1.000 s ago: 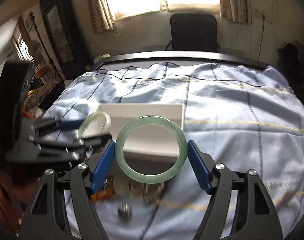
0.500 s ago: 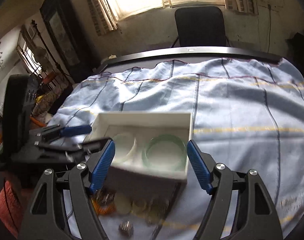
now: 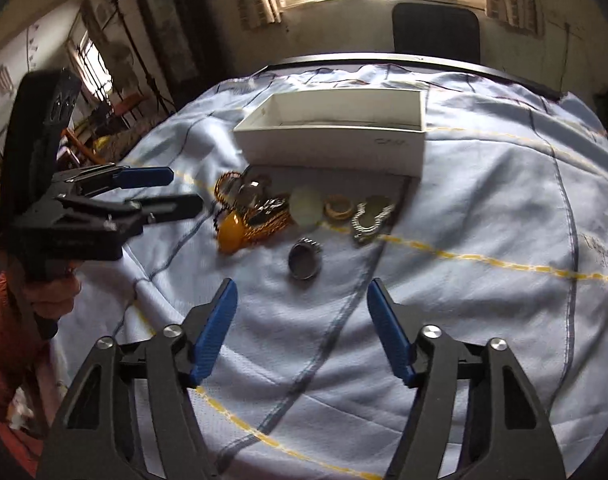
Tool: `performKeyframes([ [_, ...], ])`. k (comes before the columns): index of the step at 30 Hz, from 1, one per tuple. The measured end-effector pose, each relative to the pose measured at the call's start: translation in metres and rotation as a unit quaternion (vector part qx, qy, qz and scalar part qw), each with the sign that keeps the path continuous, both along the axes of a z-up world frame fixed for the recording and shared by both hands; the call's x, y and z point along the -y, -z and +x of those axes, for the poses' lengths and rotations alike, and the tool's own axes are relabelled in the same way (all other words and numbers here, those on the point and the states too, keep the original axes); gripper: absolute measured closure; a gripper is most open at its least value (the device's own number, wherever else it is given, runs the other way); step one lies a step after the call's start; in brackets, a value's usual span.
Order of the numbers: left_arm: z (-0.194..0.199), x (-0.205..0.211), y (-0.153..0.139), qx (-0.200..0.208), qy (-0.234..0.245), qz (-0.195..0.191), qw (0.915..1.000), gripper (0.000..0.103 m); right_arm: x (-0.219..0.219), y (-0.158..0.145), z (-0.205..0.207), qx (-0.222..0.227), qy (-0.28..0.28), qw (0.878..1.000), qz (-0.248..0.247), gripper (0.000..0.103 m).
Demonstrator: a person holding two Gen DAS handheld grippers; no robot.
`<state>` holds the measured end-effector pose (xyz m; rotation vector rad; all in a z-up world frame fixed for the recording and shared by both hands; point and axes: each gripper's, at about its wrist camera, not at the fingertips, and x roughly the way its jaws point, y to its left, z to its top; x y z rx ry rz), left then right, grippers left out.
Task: Organize jewelry
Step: 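Grasp the silver ring with the dark stone using the right tool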
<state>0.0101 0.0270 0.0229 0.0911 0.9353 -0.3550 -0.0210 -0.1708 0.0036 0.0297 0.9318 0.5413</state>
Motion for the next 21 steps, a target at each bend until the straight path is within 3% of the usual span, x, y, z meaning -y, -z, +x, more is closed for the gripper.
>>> performKeyframes([
  [6,0.005,-0.009,0.021,0.002,-0.038,0.022,0.999,0.02,-0.02,0.001,0.014,0.014,0.004,0.999,-0.047,0.046],
  [10,0.01,-0.028,0.018,0.011,-0.074,0.031,0.9967,0.017,-0.023,0.01,0.024,0.007,0.009,0.999,-0.043,0.06],
  [13,0.017,-0.043,0.016,0.001,-0.1,0.016,0.9949,0.013,-0.028,0.018,0.03,-0.005,0.003,0.999,-0.04,0.066],
  [21,0.016,-0.044,0.012,0.004,-0.097,0.014,0.9951,0.013,-0.032,0.022,0.033,0.009,0.003,0.999,-0.051,0.069],
])
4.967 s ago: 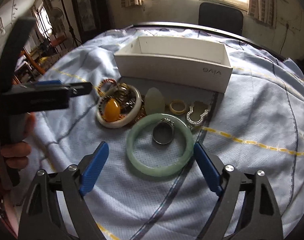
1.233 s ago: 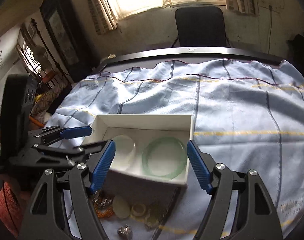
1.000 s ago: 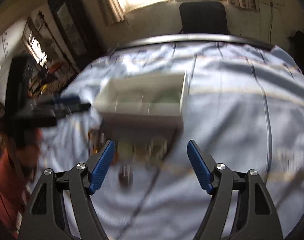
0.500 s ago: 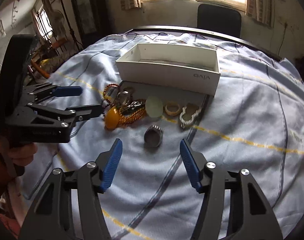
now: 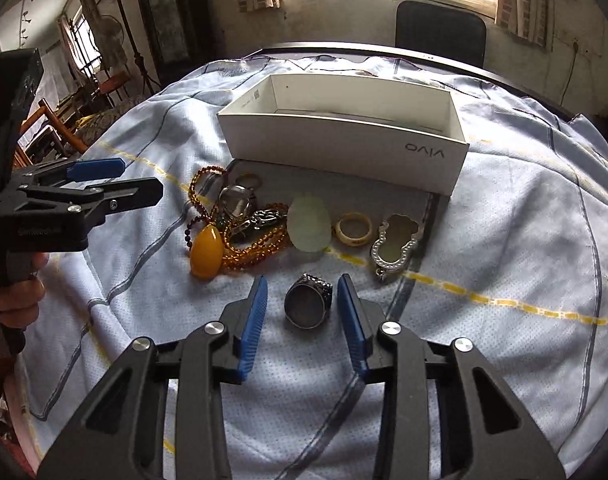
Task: Organize jewelry
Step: 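Grasp the silver ring with the dark stone using the right tool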
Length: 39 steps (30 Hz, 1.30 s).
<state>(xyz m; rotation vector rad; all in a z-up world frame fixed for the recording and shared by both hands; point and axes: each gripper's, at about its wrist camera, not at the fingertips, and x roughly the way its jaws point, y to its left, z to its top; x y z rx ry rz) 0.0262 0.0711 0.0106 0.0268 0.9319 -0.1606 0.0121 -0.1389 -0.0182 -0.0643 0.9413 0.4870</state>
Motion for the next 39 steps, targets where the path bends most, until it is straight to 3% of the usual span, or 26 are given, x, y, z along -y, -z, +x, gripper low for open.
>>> performKeyframes([
  [2,-0.002,0.004,0.001,0.004,0.006,0.004,1.0,0.013,0.0,0.001,-0.001,0.008,0.006,1.0,-0.01,0.079],
  [9,-0.014,0.02,-0.002,0.038,0.035,0.035,0.998,0.013,0.012,-0.008,-0.019,-0.002,0.001,1.0,0.008,0.08],
  [13,-0.041,0.052,-0.004,0.098,0.094,0.089,0.9868,0.013,0.023,-0.01,-0.04,-0.018,-0.005,0.999,0.03,0.079],
  [16,-0.051,0.07,-0.001,0.109,0.13,0.103,0.9801,0.013,0.027,-0.005,-0.044,-0.035,-0.007,0.998,0.05,0.079],
  [21,-0.04,0.08,0.011,0.07,0.134,0.091,0.9843,0.013,0.032,-0.001,-0.043,-0.043,-0.012,0.998,0.053,0.079],
  [27,-0.025,0.068,0.022,0.026,0.123,0.036,0.9914,0.021,0.04,0.0,-0.04,-0.052,-0.008,0.996,0.067,0.079],
  [35,-0.036,0.076,0.019,0.041,0.152,0.027,0.9871,0.021,0.04,0.001,-0.042,-0.052,-0.011,0.996,0.065,0.079],
  [39,-0.049,0.087,0.013,0.049,0.187,0.02,0.9809,0.027,0.039,0.0,-0.042,-0.05,-0.012,0.997,0.062,0.079],
])
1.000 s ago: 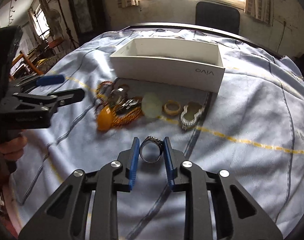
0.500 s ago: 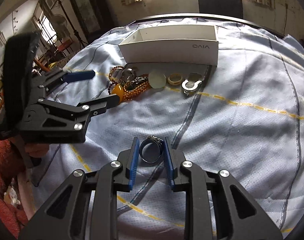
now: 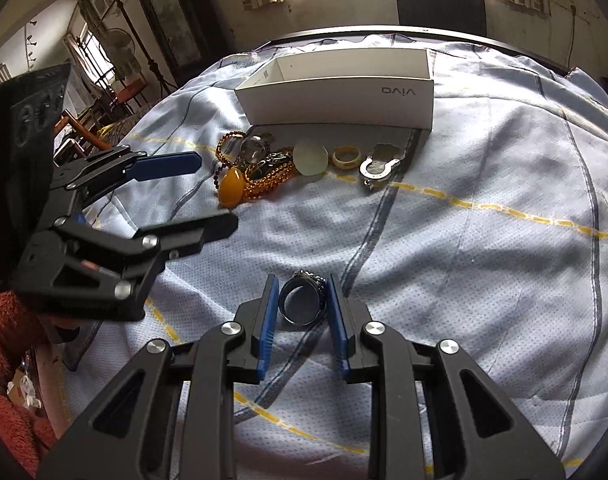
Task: Organize jewelry
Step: 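Grasp the silver ring with the dark stone using the right tool, then grasp the amber-bead necklace by its oval pendant with the left tool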
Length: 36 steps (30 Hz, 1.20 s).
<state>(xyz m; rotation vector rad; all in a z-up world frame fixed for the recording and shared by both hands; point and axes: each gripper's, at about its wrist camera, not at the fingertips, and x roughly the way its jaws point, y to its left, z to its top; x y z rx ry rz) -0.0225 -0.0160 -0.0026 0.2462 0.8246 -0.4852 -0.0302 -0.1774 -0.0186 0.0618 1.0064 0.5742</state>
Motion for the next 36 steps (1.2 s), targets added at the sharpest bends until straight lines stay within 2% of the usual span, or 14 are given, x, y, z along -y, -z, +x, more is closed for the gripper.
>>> performKeyframes([
  [1,-0.001,0.003,0.0,0.0,0.006,0.004,1.0,0.029,0.001,0.0,0.0,0.0,0.0,1.0,0.001,0.079],
  [3,0.002,0.008,0.004,-0.011,0.01,0.01,0.9998,0.04,0.001,0.0,0.0,-0.002,0.0,1.0,0.002,0.079],
  [6,0.012,0.008,0.011,-0.031,-0.004,0.013,0.9994,0.045,0.002,0.0,0.0,-0.003,0.0,1.0,0.003,0.079],
  [9,0.021,0.002,0.019,-0.051,-0.018,0.01,0.9985,0.049,0.002,0.001,0.0,-0.003,0.0,1.0,0.004,0.079],
  [14,0.024,-0.003,0.022,-0.049,-0.029,0.015,0.9983,0.05,0.002,0.001,-0.001,-0.003,0.0,1.0,0.005,0.079],
  [16,0.024,-0.003,0.022,-0.049,-0.028,0.015,0.9983,0.053,0.002,0.001,0.0,-0.003,0.0,1.0,0.005,0.079],
  [18,0.024,-0.003,0.021,-0.05,-0.026,0.013,0.9984,0.066,0.002,0.001,0.0,-0.004,0.001,1.0,0.005,0.079],
  [21,0.024,-0.006,0.021,-0.052,-0.024,0.013,0.9983,0.072,0.002,0.0,-0.001,-0.004,0.001,1.0,0.005,0.079],
  [28,0.015,-0.005,0.02,-0.038,-0.014,0.031,0.9987,0.073,0.002,0.0,-0.001,-0.004,0.001,1.0,0.005,0.079],
  [36,0.0,-0.024,-0.001,-0.03,-0.018,-0.005,0.9994,0.074,0.001,-0.002,-0.001,-0.003,-0.002,1.0,0.005,0.078],
])
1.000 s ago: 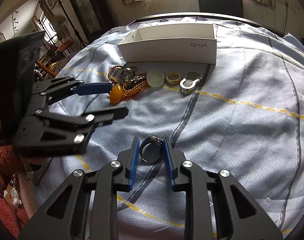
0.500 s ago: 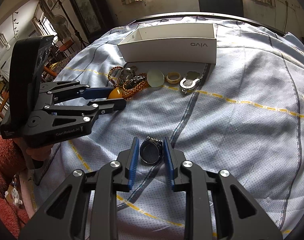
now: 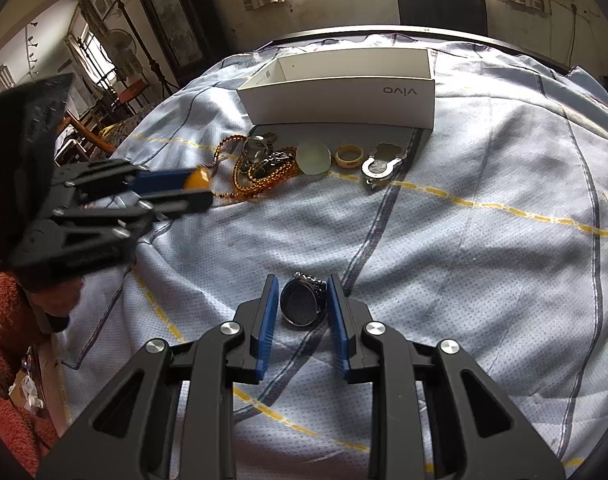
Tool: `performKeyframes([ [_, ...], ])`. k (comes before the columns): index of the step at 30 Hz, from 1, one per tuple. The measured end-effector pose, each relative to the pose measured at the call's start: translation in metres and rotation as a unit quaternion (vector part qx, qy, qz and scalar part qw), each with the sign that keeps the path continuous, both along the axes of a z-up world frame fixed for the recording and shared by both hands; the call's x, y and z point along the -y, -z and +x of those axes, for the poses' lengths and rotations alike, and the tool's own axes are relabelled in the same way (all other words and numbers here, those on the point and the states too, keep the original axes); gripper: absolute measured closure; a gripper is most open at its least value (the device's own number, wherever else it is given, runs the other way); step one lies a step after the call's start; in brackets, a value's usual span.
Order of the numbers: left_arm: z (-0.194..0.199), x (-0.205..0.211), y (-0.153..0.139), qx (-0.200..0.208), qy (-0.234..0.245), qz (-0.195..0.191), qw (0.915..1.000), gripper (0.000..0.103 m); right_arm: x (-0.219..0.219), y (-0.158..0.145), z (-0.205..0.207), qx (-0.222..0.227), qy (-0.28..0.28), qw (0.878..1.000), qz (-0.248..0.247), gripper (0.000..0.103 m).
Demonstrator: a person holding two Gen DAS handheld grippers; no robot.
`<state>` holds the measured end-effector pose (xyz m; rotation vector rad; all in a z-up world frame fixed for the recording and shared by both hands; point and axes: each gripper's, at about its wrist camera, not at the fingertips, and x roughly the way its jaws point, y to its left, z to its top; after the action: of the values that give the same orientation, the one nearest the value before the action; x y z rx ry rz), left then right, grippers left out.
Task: Organize jewelry
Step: 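Grasp the amber-bead necklace by its oval pendant with the left tool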
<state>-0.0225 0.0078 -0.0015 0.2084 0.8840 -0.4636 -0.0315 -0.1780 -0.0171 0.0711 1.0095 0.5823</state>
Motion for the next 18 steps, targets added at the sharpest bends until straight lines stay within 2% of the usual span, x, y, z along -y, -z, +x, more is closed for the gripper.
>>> performKeyframes([
  [2,-0.004,-0.011,-0.012,0.009,-0.01,-0.009,0.9999,0.076,-0.001,0.0,-0.001,0.001,-0.002,1.0,0.0,0.079],
  [3,-0.004,-0.015,-0.018,0.01,-0.014,-0.015,0.9997,0.085,-0.002,0.0,-0.002,0.001,-0.003,1.0,-0.001,0.079],
  [4,-0.005,-0.019,-0.025,0.011,-0.018,-0.021,0.9996,0.089,-0.003,-0.001,-0.003,0.001,-0.004,1.0,0.0,0.081],
  [7,-0.002,-0.029,-0.044,0.017,-0.028,-0.042,0.9986,0.09,-0.004,-0.003,-0.004,0.005,-0.005,1.0,-0.001,0.083],
  [10,-0.004,-0.033,-0.071,0.045,-0.032,-0.051,0.9972,0.09,-0.004,-0.006,-0.006,0.012,-0.006,1.0,-0.002,0.085],
  [12,-0.007,-0.031,-0.082,0.06,-0.028,-0.051,0.9965,0.09,-0.005,-0.007,-0.007,0.016,-0.007,1.0,-0.003,0.085],
  [14,-0.008,-0.027,-0.08,0.06,-0.023,-0.04,0.9972,0.089,-0.006,-0.007,-0.007,0.017,-0.007,1.0,-0.003,0.085],
  [16,-0.01,-0.021,-0.066,0.038,-0.006,-0.031,0.9988,0.073,-0.005,-0.006,-0.006,0.015,-0.007,1.0,-0.003,0.085],
  [17,-0.011,-0.019,-0.058,0.031,-0.002,-0.024,0.9992,0.058,-0.005,-0.006,-0.006,0.014,-0.007,1.0,-0.003,0.085],
  [18,-0.012,-0.016,-0.049,0.029,0.002,-0.015,0.9995,0.056,-0.005,-0.005,-0.006,0.013,-0.008,1.0,-0.003,0.085],
])
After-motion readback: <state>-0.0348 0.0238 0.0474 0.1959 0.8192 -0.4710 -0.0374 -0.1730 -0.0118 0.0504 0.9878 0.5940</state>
